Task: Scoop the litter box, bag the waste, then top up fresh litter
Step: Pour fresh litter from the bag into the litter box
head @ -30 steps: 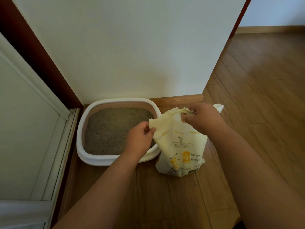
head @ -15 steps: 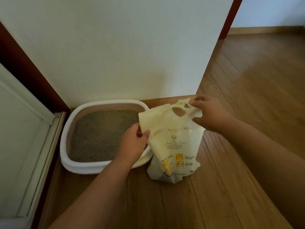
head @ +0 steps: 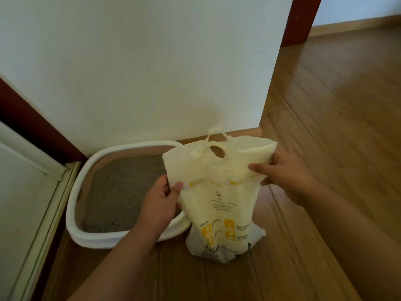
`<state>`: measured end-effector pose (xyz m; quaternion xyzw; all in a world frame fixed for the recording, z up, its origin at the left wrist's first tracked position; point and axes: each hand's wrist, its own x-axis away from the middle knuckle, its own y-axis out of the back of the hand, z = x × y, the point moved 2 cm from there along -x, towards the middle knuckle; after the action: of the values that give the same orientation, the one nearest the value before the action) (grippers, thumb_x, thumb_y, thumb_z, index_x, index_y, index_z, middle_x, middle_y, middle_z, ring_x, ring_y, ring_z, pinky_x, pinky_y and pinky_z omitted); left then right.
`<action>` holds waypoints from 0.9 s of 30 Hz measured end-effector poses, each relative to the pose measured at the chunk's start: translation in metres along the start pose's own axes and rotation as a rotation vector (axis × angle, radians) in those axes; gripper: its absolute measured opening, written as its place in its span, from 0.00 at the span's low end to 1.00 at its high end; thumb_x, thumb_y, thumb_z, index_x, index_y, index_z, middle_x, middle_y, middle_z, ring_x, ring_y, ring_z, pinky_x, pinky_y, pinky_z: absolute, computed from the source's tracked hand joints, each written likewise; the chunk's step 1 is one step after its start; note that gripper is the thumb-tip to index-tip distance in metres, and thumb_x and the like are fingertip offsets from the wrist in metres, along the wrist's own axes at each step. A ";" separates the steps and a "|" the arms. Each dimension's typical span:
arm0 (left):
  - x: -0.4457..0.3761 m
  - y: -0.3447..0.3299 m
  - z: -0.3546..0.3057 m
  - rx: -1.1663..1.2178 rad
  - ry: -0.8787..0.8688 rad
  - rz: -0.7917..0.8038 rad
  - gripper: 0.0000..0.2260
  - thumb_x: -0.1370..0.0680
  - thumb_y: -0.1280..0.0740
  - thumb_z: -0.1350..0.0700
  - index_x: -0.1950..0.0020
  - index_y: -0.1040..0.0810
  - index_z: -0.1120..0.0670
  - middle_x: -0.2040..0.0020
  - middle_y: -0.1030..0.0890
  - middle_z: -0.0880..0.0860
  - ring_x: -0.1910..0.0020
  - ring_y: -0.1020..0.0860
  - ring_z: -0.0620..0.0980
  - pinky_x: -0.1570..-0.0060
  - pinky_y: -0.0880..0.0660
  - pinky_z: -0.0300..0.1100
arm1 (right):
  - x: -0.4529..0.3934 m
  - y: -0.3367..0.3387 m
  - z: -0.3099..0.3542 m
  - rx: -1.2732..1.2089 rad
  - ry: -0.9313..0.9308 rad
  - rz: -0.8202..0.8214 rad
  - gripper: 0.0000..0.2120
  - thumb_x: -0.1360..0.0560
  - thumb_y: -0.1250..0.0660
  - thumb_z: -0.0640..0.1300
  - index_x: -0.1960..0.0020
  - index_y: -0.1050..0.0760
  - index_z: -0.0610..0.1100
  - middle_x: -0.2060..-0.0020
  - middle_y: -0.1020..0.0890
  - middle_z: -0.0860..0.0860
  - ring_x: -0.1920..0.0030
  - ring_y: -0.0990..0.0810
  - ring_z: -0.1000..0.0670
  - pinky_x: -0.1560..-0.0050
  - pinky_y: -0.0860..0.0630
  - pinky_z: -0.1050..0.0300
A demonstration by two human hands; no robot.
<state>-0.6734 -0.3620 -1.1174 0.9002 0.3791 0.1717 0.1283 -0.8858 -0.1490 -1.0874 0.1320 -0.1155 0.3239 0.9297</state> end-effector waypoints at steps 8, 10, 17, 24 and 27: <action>-0.005 -0.026 -0.011 0.024 -0.043 -0.147 0.06 0.16 0.33 0.50 0.52 0.21 0.41 0.54 0.15 0.44 0.54 0.16 0.49 0.52 0.17 0.51 | -0.015 0.001 -0.020 -0.009 0.055 -0.132 0.10 0.20 0.33 0.37 0.43 0.21 0.50 0.50 0.14 0.49 0.51 0.13 0.50 0.47 0.16 0.51; -0.008 -0.029 -0.016 0.019 -0.065 -0.171 0.06 0.16 0.33 0.50 0.52 0.21 0.41 0.54 0.14 0.44 0.55 0.16 0.47 0.53 0.17 0.53 | -0.016 0.002 -0.016 -0.009 0.073 -0.203 0.10 0.20 0.33 0.37 0.42 0.21 0.49 0.51 0.14 0.49 0.54 0.13 0.52 0.50 0.16 0.54; -0.019 -0.034 -0.031 0.007 -0.121 -0.180 0.06 0.17 0.32 0.50 0.53 0.21 0.39 0.55 0.14 0.44 0.54 0.16 0.44 0.51 0.17 0.52 | -0.015 0.008 0.004 0.025 0.126 -0.315 0.10 0.20 0.33 0.36 0.46 0.20 0.50 0.56 0.13 0.51 0.60 0.13 0.55 0.51 0.17 0.52; -0.046 -0.046 -0.058 0.061 -0.134 -0.187 0.05 0.16 0.32 0.50 0.51 0.20 0.46 0.54 0.14 0.47 0.54 0.16 0.47 0.54 0.18 0.48 | -0.033 0.035 0.033 0.115 0.181 -0.430 0.08 0.21 0.32 0.38 0.45 0.19 0.48 0.57 0.14 0.52 0.59 0.13 0.55 0.49 0.16 0.46; -0.071 -0.051 -0.070 0.054 -0.128 -0.199 0.05 0.16 0.33 0.51 0.51 0.21 0.48 0.54 0.15 0.48 0.55 0.17 0.47 0.59 0.21 0.42 | -0.054 0.036 0.044 0.079 0.203 -0.433 0.10 0.21 0.34 0.36 0.45 0.19 0.47 0.56 0.15 0.52 0.59 0.14 0.54 0.49 0.15 0.48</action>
<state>-0.7806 -0.3716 -1.0867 0.8704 0.4620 0.0901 0.1442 -0.9550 -0.1670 -1.0557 0.1568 0.0222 0.1328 0.9784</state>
